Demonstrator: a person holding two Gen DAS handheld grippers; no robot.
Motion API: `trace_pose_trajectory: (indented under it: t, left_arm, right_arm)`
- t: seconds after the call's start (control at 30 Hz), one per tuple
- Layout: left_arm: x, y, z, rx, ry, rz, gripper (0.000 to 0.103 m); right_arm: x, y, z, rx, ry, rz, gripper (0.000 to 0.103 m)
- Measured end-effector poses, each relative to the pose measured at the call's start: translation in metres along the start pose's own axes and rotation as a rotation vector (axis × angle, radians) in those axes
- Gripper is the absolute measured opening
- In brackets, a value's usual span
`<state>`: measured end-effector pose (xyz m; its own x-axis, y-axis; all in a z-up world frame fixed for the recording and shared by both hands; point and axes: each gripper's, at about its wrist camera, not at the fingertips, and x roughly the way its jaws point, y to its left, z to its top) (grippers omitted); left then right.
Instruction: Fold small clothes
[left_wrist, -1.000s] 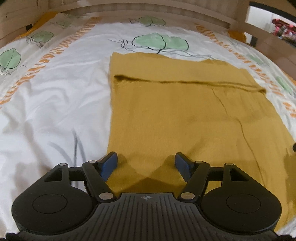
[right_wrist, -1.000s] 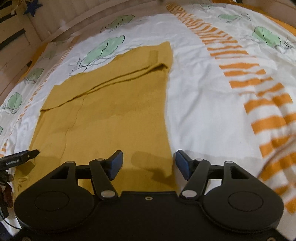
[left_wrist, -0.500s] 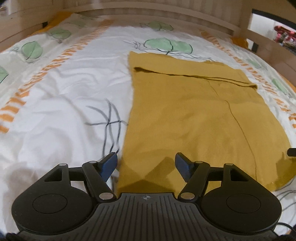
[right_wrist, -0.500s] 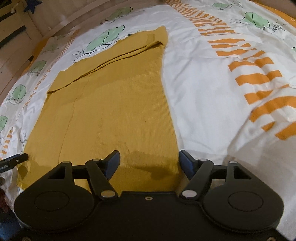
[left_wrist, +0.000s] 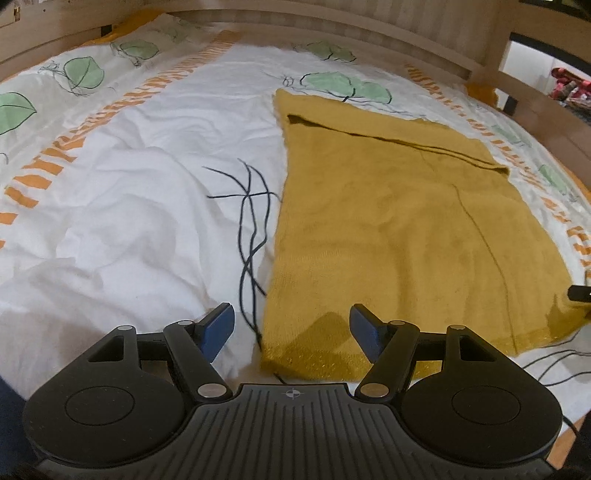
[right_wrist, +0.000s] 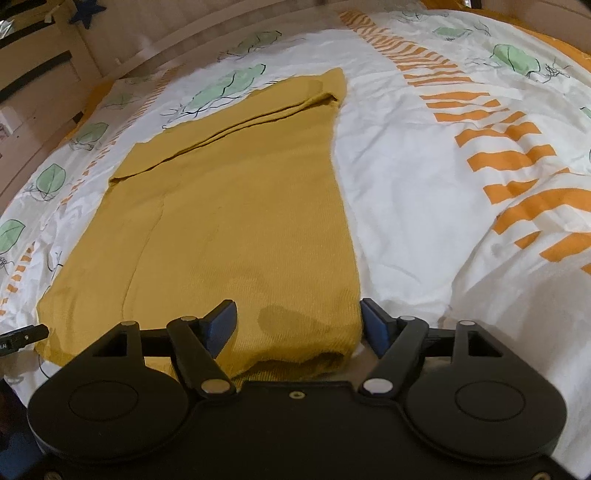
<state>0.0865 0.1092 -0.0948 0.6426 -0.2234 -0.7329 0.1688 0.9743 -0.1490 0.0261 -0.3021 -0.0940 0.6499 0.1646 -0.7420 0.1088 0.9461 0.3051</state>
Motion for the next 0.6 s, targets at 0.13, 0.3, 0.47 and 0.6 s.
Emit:
trace_pose_trajectory:
  t: [0.13, 0.3, 0.47, 0.6]
  left_arm:
    - [0.009, -0.001, -0.001, 0.009, 0.022, -0.032, 0.068]
    - [0.017, -0.003, -0.004, 0.028, 0.026, -0.075, 0.067]
    - [0.016, -0.002, -0.007, 0.013, 0.024, -0.094, 0.067]
    - [0.016, -0.005, -0.007, 0.027, 0.035, -0.095, 0.067]
  right_arm:
    - [0.000, 0.000, 0.000, 0.000, 0.002, 0.005, 0.076]
    - [0.002, 0.003, -0.002, -0.021, 0.009, 0.001, 0.078]
    - [0.003, 0.006, -0.003, -0.048, 0.020, 0.002, 0.081]
    - [0.001, 0.005, -0.003, -0.037, 0.028, 0.021, 0.082]
